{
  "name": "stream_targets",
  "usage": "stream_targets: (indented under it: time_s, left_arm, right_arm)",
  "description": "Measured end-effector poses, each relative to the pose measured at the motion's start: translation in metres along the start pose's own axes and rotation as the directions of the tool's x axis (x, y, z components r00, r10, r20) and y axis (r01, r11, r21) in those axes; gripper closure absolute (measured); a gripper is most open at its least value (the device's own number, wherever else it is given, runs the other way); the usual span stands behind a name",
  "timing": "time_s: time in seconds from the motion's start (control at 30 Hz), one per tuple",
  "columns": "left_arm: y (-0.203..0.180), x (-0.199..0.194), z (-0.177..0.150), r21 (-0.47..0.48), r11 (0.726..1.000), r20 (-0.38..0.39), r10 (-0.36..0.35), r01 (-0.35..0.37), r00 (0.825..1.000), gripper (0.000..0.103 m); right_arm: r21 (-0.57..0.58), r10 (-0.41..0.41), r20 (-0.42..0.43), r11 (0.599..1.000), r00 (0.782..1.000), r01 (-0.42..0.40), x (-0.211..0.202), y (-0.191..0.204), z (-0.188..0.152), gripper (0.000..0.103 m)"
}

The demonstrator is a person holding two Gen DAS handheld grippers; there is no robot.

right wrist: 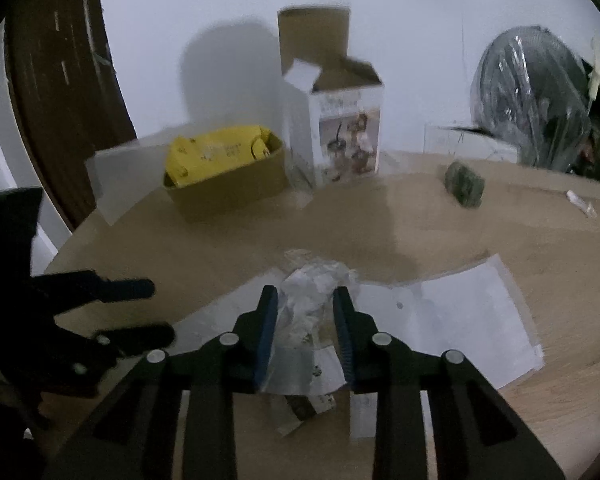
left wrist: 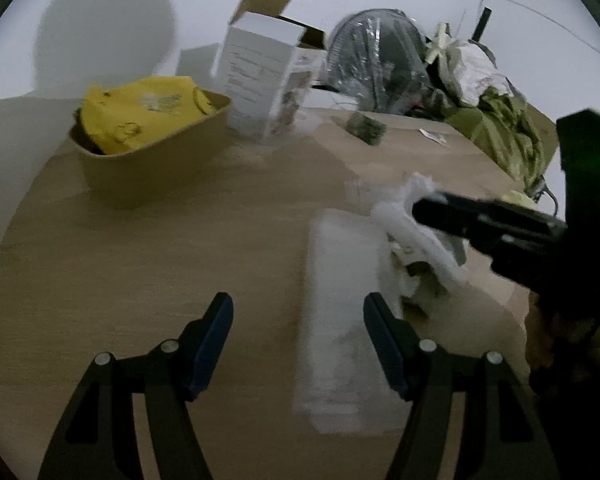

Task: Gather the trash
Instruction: 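Grasp a clear plastic bag with the right tool while the left tool grasps a clear sleeve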

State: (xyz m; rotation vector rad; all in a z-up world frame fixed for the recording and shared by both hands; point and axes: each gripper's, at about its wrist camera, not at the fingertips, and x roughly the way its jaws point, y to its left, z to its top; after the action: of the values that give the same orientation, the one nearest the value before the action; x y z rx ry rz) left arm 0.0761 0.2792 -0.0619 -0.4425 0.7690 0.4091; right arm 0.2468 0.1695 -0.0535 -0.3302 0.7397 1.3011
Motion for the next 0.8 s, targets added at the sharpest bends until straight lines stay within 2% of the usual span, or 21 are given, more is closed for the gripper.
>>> stream_targets:
  time_s: [0.3,0.53,0.7,0.73,0.8]
  left_arm:
    - [-0.030,0.016,-0.006,0.082,0.995,-0.060,-0.046,0.051,0.997,0.027]
    - [-0.044,0.024,-0.012,0.158,0.987,-0.093,0.020,-0.005,0.995,0.027]
    - [-0.042,0.027,-0.015,0.167,0.984,-0.097,0.081,-0.064,0.992,0.027]
    - [-0.042,0.026,-0.015,0.169,0.983,-0.092,0.086,-0.069,0.992,0.027]
    - [-0.041,0.026,-0.015,0.173,0.982,-0.093,0.089,-0.072,0.992,0.039]
  right_arm:
    - [0.007,-0.060,0.065,0.998,0.996,0.060,-0.048,-0.010,-0.002,0.077]
    - [0.055,-0.119,0.056,0.992,0.991,0.116,-0.072,-0.029,-0.022,0.077]
    - [0.069,-0.136,0.057,0.989,0.989,0.132,-0.082,-0.034,-0.031,0.077]
    - [0.070,-0.139,0.059,0.988,0.989,0.135,-0.084,-0.034,-0.033,0.077]
    - [0.074,-0.144,0.061,0.988,0.988,0.139,-0.088,-0.036,-0.036,0.077]
